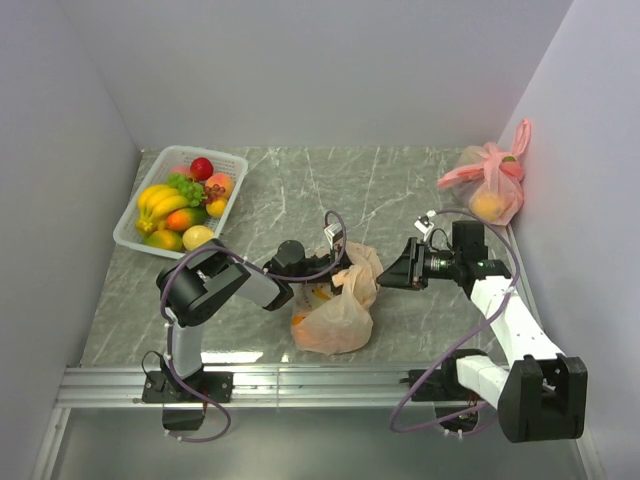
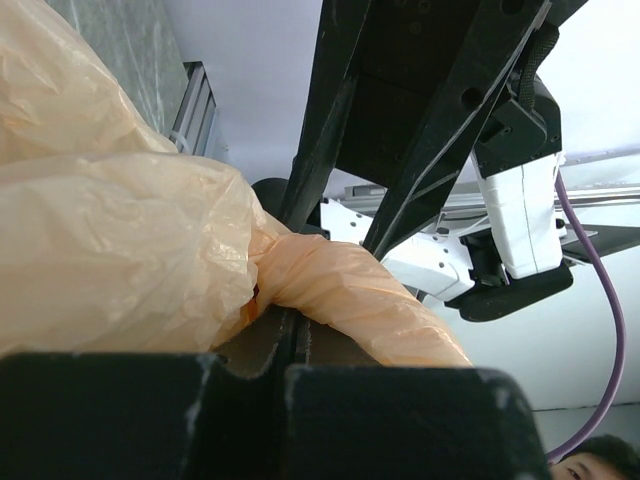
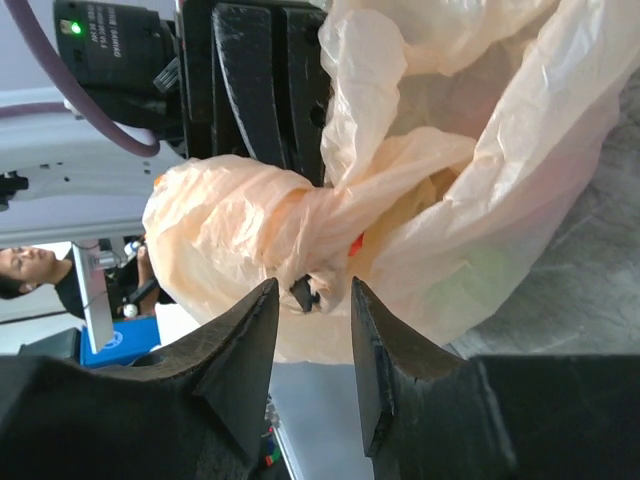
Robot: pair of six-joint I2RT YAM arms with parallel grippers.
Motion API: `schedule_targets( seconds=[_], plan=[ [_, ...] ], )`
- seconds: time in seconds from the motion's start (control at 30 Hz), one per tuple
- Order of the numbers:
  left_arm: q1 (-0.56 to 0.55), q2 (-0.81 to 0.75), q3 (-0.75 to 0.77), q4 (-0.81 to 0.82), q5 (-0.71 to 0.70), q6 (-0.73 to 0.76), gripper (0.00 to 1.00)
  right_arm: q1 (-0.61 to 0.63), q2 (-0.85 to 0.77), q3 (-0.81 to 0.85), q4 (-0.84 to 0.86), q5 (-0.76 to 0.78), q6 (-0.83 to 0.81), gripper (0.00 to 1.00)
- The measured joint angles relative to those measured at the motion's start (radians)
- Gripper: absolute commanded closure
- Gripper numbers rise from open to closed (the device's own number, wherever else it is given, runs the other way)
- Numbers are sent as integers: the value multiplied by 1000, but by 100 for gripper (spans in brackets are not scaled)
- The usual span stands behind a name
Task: Place the fake fruits into the plastic bag and tie a complex knot
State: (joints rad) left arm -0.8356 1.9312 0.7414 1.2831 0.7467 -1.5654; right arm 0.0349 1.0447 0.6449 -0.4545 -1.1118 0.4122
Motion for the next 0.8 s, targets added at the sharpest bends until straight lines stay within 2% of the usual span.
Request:
schedule_targets(
  seconds=[0.4, 0.47, 0.57, 0.6, 0.63, 0.67, 0.8],
  plan=[
    [0, 0, 6, 0, 0, 0, 100, 0, 27, -29, 75, -20, 43, 63],
    [0, 0, 7, 0, 0, 0, 99, 0, 37, -29, 77, -20, 43, 68],
    [0, 0, 7, -2, 1, 1, 100, 0, 47, -29, 83, -27, 47, 81],
    [0, 0, 7, -3, 1, 2, 100, 0, 48, -29, 86, -32, 48, 86],
    [0, 0, 7, -3, 1, 3, 99, 0, 50, -29, 90, -36, 48, 97],
    [0, 0, 7, -3, 1, 5, 98, 0, 51, -29, 92, -39, 44, 100],
    [0, 0, 7, -4, 2, 9, 94, 0, 54, -28, 86, -40, 35, 100]
  ],
)
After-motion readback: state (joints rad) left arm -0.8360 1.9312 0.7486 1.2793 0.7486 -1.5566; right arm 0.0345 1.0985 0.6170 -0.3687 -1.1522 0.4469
